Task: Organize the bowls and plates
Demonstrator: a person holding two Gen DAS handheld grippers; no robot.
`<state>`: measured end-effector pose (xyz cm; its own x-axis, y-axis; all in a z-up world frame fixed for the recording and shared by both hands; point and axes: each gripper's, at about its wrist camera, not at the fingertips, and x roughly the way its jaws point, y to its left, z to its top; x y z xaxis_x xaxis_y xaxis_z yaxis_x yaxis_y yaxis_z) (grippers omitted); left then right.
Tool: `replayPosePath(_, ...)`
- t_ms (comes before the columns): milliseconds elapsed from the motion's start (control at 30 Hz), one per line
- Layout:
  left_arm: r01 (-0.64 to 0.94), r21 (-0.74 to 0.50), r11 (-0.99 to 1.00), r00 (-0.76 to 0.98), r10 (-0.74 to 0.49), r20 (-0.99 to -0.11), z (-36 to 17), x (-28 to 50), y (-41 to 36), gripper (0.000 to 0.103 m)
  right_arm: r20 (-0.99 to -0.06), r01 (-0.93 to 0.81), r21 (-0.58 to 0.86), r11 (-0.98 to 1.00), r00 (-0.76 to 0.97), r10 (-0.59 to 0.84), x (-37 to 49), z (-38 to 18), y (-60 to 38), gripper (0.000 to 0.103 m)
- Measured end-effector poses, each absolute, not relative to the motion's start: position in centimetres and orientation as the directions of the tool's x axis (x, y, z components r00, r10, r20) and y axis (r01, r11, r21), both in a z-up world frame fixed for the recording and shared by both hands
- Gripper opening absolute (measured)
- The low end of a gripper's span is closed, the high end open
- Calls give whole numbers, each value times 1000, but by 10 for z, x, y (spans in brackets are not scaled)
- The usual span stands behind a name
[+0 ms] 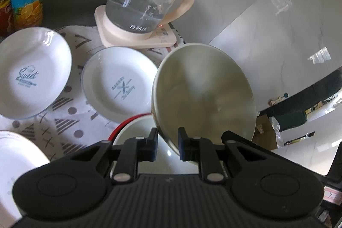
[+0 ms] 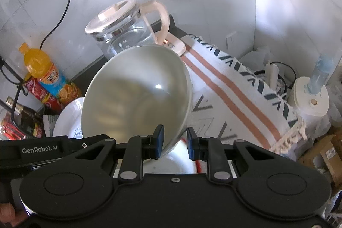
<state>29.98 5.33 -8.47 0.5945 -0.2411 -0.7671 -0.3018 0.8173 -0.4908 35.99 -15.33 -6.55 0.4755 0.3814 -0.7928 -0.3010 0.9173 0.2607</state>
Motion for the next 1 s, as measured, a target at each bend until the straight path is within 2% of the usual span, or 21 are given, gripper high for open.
replayPosePath(1000,-325,-478,816,465,-303,-832,-126,257,59,17,-859,-225,243,943,402,317,305,-102,-146,22)
